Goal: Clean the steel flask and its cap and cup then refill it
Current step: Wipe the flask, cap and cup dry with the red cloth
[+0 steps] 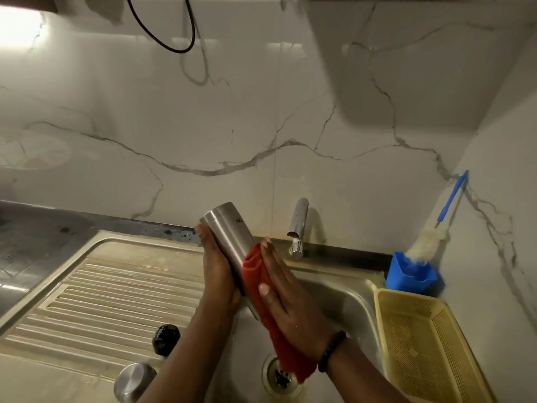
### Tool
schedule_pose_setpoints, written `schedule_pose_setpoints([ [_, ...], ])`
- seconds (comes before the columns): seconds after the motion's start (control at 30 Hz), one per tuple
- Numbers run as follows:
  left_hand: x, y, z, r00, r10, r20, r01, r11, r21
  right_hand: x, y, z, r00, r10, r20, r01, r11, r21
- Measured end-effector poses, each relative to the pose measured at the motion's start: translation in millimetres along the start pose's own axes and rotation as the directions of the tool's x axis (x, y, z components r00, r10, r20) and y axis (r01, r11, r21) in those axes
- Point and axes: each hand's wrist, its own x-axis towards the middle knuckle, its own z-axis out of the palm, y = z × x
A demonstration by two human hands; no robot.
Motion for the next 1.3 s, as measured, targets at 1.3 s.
schedule_pose_setpoints([
  [1.3, -18, 5, 44, 0.988, 0.073, 0.138, -0.106, 0.961, 0.256, 50, -36, -40, 0.957, 0.246, -0.154, -0.138, 0.852, 0.505],
])
